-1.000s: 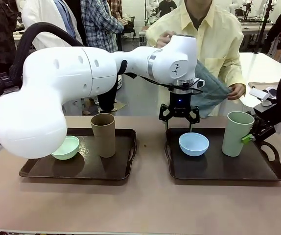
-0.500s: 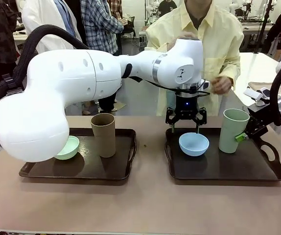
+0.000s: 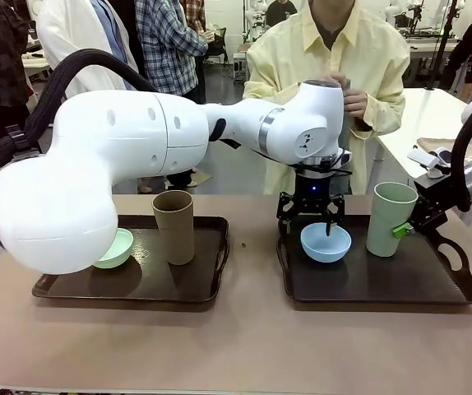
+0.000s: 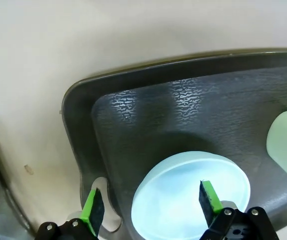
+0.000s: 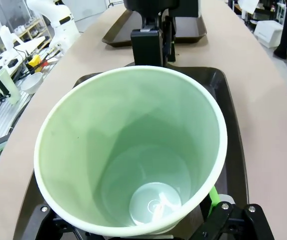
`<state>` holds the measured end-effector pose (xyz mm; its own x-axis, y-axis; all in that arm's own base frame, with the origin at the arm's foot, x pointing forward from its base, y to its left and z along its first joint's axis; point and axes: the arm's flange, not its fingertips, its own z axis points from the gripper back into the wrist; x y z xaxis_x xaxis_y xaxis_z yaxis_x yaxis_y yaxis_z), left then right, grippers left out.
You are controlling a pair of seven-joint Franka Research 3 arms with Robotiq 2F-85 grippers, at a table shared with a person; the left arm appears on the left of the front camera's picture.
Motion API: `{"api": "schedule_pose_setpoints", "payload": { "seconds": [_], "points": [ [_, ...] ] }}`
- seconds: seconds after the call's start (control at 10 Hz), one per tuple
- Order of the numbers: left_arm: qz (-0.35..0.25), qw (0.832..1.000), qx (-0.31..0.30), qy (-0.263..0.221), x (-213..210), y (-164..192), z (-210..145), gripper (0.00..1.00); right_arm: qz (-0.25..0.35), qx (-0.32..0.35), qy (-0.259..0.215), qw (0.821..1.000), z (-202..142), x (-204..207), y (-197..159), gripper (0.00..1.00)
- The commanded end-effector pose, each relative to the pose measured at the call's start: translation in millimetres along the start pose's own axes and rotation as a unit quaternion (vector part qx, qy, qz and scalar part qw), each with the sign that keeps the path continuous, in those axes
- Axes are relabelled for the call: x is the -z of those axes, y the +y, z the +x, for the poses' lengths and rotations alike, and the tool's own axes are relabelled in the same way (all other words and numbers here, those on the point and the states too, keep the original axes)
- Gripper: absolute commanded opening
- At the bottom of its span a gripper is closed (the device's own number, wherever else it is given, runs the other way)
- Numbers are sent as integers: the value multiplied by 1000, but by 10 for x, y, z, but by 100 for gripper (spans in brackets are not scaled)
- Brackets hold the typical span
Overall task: Set up a tray with a mat and arrange the tableware.
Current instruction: Pick up the Picnic Bowl and Reusable plastic cup from the Handle tray in front of the human's position and hold them in the air.
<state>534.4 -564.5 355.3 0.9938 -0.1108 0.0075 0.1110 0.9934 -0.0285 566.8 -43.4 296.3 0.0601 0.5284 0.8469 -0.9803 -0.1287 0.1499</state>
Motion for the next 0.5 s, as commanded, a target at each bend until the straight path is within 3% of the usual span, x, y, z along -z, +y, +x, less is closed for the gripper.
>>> {"api": "schedule_pose_setpoints", "payload": {
  "seconds": [0.0,0.1,0.2,0.3,0.4],
  "points": [
    [17,1000,-18,-15,-19,27,-112,100,-15,5,-10,1000,13,26,-77,100],
    [18,999,-17,-21,-17,22,-114,100,-16,5,-9,1000,7,21,-80,100],
    [24,999,-8,-40,-6,19,-133,64,-16,1,-9,1000,2,21,-74,73],
    [35,998,-7,-48,-25,1,-167,44,-15,0,-10,1000,0,23,-75,41],
    [35,998,-10,-52,-32,-1,-174,8,-15,0,-11,1000,-3,20,-75,14]
  ]
}}
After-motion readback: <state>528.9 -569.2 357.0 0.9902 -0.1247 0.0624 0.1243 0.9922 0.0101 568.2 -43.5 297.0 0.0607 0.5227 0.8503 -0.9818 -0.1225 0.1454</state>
